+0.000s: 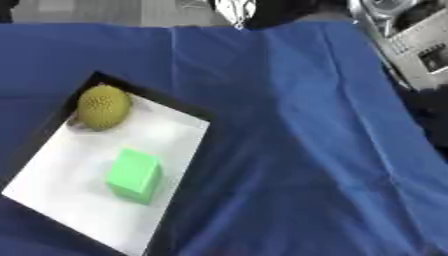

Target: Pick up objects on the table and place them in the box.

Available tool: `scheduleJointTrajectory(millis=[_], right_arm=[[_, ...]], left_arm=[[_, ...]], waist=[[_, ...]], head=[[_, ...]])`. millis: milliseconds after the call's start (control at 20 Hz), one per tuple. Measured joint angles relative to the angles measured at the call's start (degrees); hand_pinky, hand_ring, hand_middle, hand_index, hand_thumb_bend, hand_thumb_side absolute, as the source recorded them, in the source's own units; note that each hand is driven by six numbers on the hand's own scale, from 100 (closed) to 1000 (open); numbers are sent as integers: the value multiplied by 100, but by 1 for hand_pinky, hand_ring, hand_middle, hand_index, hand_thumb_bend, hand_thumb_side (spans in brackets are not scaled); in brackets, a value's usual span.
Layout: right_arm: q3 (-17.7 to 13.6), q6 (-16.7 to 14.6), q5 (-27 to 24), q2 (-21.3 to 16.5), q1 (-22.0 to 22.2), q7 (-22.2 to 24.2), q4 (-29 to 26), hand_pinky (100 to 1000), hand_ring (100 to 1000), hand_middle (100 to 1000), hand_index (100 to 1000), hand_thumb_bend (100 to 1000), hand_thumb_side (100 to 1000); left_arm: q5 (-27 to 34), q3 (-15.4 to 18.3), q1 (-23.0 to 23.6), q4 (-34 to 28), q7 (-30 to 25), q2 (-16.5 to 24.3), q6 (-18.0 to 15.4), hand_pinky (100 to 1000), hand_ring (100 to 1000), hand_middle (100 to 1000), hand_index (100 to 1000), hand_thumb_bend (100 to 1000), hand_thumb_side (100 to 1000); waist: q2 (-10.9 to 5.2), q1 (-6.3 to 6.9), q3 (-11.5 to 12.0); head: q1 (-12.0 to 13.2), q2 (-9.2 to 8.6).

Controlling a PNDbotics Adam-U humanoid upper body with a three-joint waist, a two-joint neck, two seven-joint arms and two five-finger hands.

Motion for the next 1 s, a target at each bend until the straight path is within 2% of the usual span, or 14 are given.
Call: scheduleJointTrajectory(millis=[100, 300, 500, 700, 1000], right_arm=[[156, -42, 45, 218, -90, 223, -5, 786, 715, 531, 699, 100, 191], [450, -126, 155, 593, -233, 597, -11, 777, 716, 533, 699, 100, 203], [675, -149, 226, 898, -228, 927, -14, 781, 721, 534, 701, 100, 212], [855, -82, 341, 1166, 29, 1280, 51, 790, 731, 542, 710, 100, 218], [1097, -223, 779, 1570, 264, 1568, 635, 807, 750, 563, 729, 100, 234]], left_arm=[[-4, -15, 48, 0, -2, 1, 1, 893, 800, 724, 837, 209, 731], [-30, -16, 138, 2, -2, 7, 1, 893, 800, 725, 837, 210, 729], [-56, -16, 148, 2, -2, 36, 1, 892, 800, 725, 837, 210, 730], [-57, -16, 152, 2, -2, 57, 1, 892, 800, 725, 837, 211, 732], [-57, -31, 63, -22, -23, 67, 7, 891, 800, 725, 837, 214, 721]], waist=[[-98, -4, -64], [-140, -82, -173], [-172, -100, -191], [-172, -100, -178], [-172, -100, -112]], head=[[38, 98], [127, 241], [177, 250], [203, 251], [216, 253]])
